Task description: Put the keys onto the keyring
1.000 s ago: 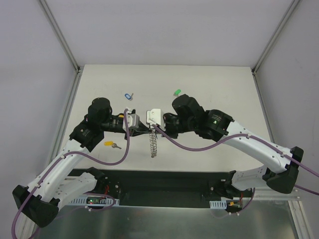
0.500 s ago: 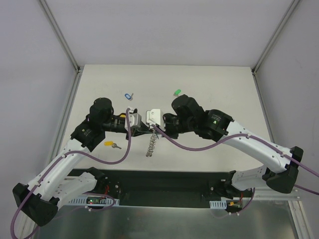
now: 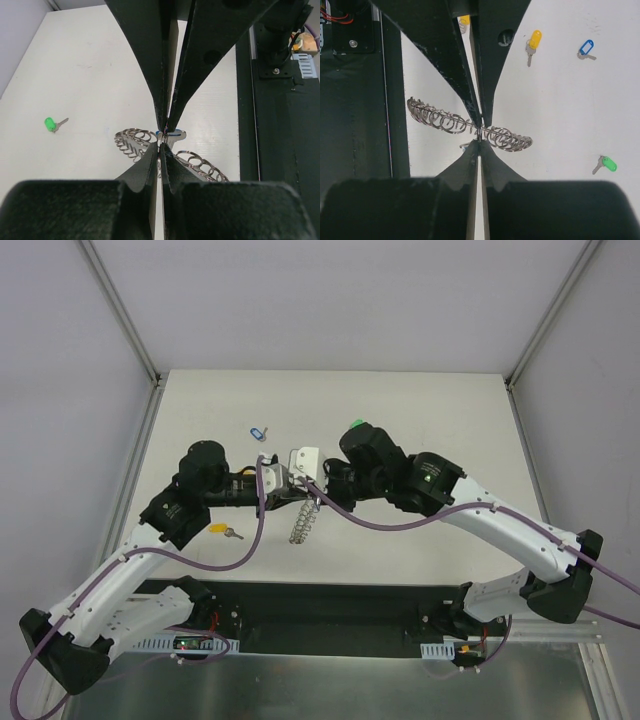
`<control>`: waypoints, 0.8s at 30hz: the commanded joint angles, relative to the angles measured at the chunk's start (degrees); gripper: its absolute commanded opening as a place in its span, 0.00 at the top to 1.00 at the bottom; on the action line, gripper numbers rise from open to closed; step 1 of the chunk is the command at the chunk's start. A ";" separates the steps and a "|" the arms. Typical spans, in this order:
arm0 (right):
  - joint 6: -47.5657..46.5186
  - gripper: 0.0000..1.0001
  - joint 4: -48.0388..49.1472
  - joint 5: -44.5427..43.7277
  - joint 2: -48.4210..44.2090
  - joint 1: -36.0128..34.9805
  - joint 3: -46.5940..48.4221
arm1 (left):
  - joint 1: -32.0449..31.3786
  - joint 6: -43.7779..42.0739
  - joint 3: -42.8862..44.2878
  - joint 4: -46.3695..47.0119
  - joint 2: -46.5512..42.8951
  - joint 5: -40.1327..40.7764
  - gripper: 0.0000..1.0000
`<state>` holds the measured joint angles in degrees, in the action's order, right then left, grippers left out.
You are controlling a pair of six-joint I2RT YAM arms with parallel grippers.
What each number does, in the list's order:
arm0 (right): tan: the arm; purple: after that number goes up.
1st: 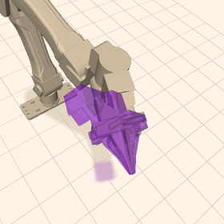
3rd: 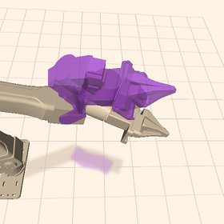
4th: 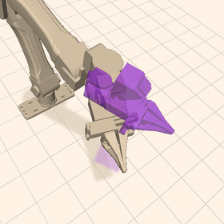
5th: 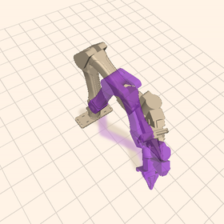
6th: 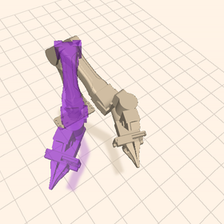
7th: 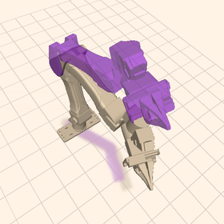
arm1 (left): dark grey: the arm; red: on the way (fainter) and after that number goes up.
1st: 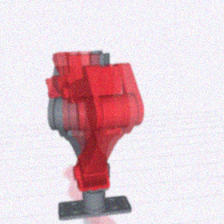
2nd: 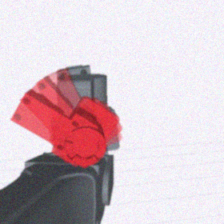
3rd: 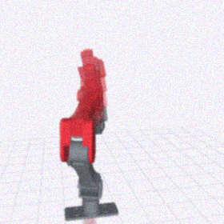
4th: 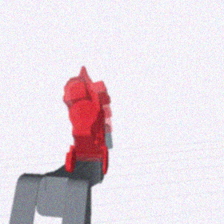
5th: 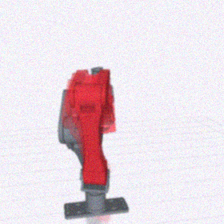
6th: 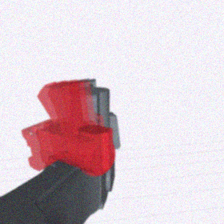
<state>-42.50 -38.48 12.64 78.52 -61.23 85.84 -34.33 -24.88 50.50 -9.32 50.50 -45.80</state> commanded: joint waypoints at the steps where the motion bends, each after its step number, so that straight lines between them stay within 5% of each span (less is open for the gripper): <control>1: 2.77 0.89 6.05 0.89 1.64 -1.26 3.10 | -1.97 0.01 1.01 0.97 -0.48 3.97 1.00; 5: 3.91 0.66 5.08 2.91 0.50 0.23 3.28 | -1.71 -0.16 0.21 0.97 -2.07 4.23 1.00; 9: 4.44 0.55 2.89 6.24 -1.79 2.86 2.84 | -0.92 0.80 0.47 1.06 -2.86 3.71 1.00; 24: 2.42 0.63 5.17 22.68 -5.31 13.68 -3.67 | 0.49 2.29 1.18 1.94 -1.72 -1.13 1.00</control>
<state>-39.18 -36.23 29.28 73.78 -47.75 81.82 -34.39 -23.90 50.41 -10.00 48.80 -44.64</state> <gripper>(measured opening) 0.369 0.006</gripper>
